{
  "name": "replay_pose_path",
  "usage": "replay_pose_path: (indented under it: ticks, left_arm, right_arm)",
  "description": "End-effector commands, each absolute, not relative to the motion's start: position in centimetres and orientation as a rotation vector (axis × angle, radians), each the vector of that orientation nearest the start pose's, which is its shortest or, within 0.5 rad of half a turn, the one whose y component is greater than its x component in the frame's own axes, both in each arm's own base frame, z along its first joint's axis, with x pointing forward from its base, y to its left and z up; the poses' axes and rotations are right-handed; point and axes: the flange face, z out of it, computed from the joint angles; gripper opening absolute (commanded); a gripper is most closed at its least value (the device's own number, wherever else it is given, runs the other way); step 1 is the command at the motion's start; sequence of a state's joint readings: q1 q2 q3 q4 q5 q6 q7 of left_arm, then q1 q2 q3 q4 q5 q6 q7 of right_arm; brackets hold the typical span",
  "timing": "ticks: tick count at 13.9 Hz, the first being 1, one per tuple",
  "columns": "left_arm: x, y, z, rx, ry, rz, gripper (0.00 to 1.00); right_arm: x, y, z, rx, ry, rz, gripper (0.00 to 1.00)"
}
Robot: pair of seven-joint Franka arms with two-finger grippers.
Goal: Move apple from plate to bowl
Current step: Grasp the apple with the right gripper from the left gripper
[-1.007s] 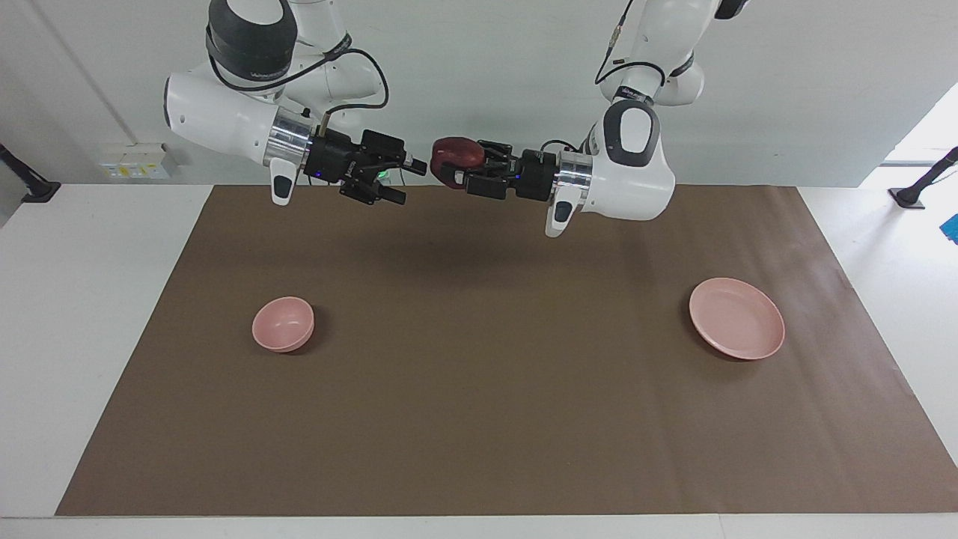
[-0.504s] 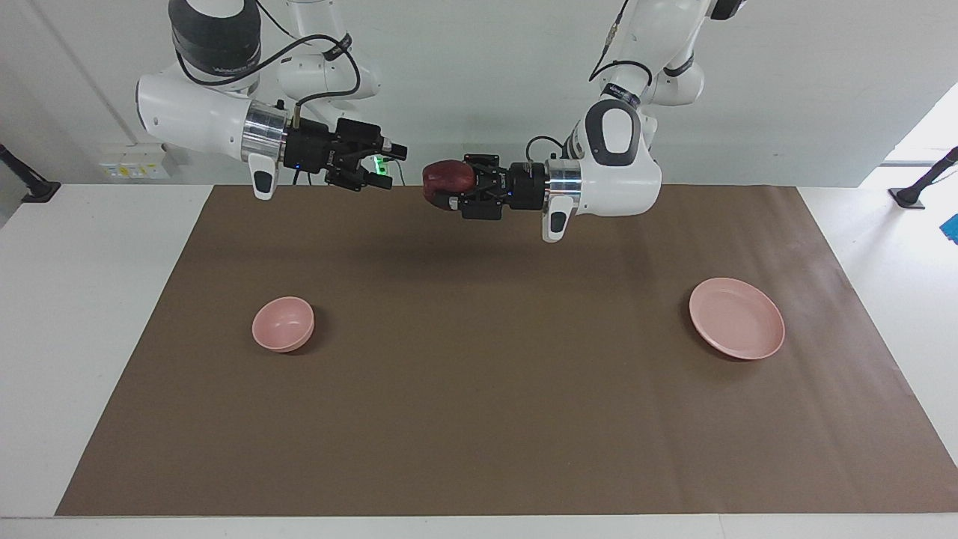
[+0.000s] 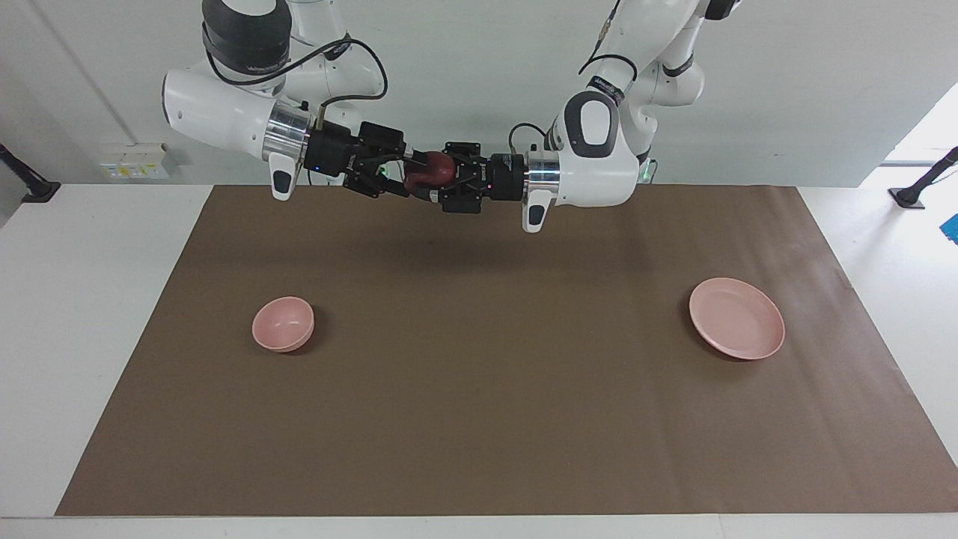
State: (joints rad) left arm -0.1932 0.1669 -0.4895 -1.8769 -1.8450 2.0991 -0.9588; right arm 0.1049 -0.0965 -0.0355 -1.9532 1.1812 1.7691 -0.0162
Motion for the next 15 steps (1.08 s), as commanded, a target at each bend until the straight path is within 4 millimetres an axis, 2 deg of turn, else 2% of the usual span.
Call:
replay_pose_path:
  ticks: [1,5,7,9,11,15]
  left_arm:
    - [44.5,-44.4,52.2,1.195,1.123,-1.278,0.0]
    - [44.3,-44.8,53.0,1.182,1.116,-1.324,0.0]
    - [43.8,-45.2,53.0,1.182,1.127,-1.339,0.0]
    - [43.5,-45.6,53.2,1.187,1.119,-1.343,0.0]
    - [43.1,-46.0,53.0,1.188,1.149,-1.315,0.0]
    - [44.0,-45.4,52.8,1.172,1.201,-1.252,0.0]
  right_arm:
    - [52.8,11.5,56.3,-2.014,0.233,0.096,1.0]
    - [52.2,12.1,56.2,-2.038,0.19,0.121,1.0]
    - [51.8,11.5,56.1,-2.03,0.165,0.166,1.0]
    - [51.7,10.0,56.2,-2.015,0.169,0.195,1.0]
    - [51.5,9.9,56.9,-2.006,0.167,0.216,1.0]
    - [51.7,9.7,58.4,-1.984,0.226,0.237,1.0]
